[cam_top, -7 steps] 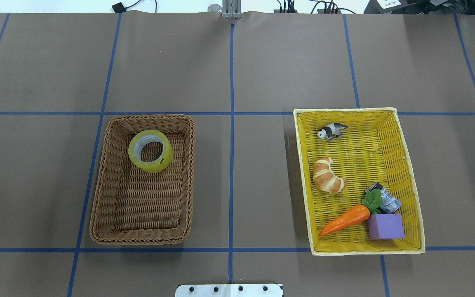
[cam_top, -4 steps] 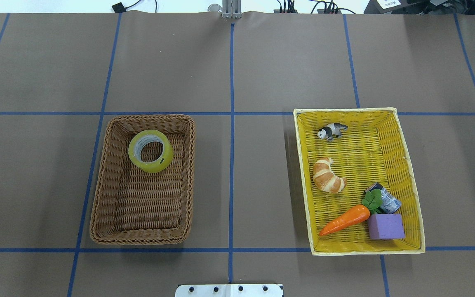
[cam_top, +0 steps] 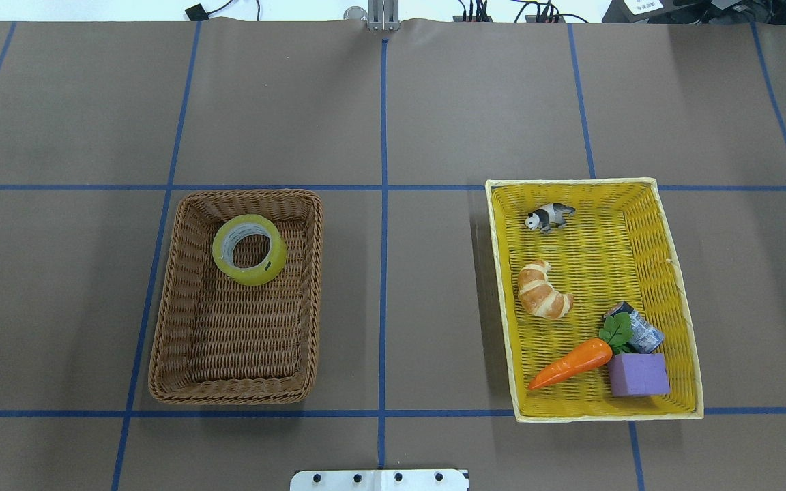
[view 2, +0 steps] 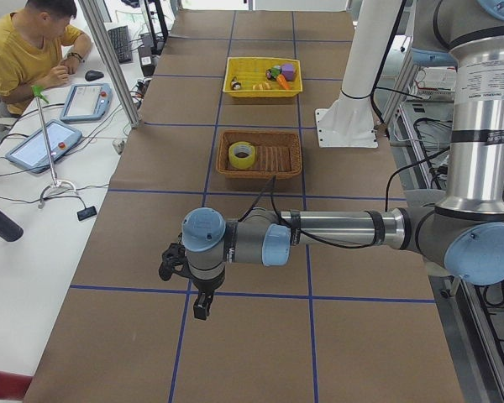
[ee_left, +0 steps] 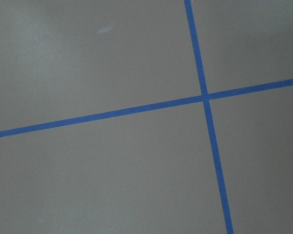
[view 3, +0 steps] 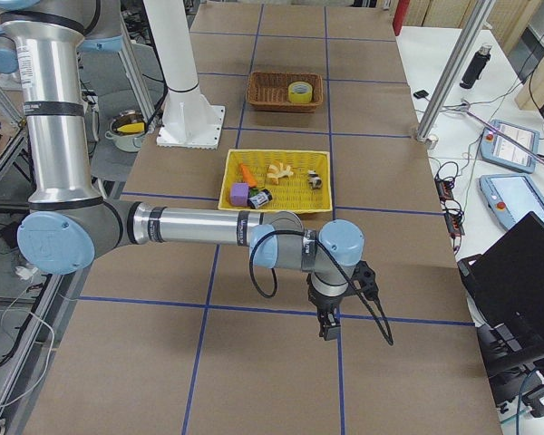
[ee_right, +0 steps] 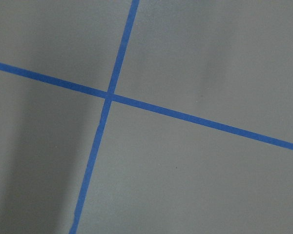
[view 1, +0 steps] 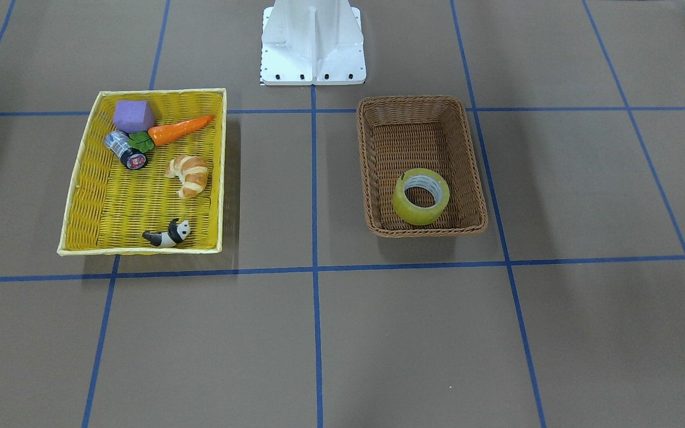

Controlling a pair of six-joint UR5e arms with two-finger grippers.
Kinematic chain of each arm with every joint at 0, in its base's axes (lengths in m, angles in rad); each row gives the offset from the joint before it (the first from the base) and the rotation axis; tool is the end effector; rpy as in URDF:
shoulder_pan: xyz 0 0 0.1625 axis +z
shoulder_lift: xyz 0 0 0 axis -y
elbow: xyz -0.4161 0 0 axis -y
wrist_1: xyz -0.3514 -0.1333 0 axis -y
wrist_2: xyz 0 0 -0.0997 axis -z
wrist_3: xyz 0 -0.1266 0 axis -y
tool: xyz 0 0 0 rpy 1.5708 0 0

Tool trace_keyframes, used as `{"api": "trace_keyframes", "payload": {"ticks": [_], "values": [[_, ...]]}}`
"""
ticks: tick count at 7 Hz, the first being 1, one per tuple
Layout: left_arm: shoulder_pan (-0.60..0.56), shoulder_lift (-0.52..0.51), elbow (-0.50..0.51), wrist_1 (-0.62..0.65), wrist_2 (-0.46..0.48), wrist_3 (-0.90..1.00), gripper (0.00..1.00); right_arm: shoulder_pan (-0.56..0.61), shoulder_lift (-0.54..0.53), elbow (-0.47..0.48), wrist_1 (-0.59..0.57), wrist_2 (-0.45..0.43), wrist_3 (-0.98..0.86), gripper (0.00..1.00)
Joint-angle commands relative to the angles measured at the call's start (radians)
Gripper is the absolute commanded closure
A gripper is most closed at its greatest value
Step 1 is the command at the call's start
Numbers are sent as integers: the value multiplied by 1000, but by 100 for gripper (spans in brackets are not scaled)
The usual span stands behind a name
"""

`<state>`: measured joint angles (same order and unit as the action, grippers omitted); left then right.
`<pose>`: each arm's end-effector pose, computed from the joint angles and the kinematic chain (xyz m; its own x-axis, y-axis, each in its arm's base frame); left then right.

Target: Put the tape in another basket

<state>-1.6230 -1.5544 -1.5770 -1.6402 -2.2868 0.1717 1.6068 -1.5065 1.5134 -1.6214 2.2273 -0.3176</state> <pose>-0.0736 -0.4465 0.6716 0.7532 0.1698 -0.6355 -0.0777 0.9823 0.1703 0.0730 -0.4710 0.6799 0.7623 -0.2594 0.5929 0.2127 0.9657 0.1489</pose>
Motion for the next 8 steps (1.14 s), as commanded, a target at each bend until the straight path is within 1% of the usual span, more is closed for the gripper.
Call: {"api": "trace_keyframes", "payload": {"ticks": [1,8], "values": [[0,-1,3,0,3,-1,1,1,0,1,0,0,0,0],[0,17,2,2,1,-4,1,1,-4,-1,0,0,0,0]]}}
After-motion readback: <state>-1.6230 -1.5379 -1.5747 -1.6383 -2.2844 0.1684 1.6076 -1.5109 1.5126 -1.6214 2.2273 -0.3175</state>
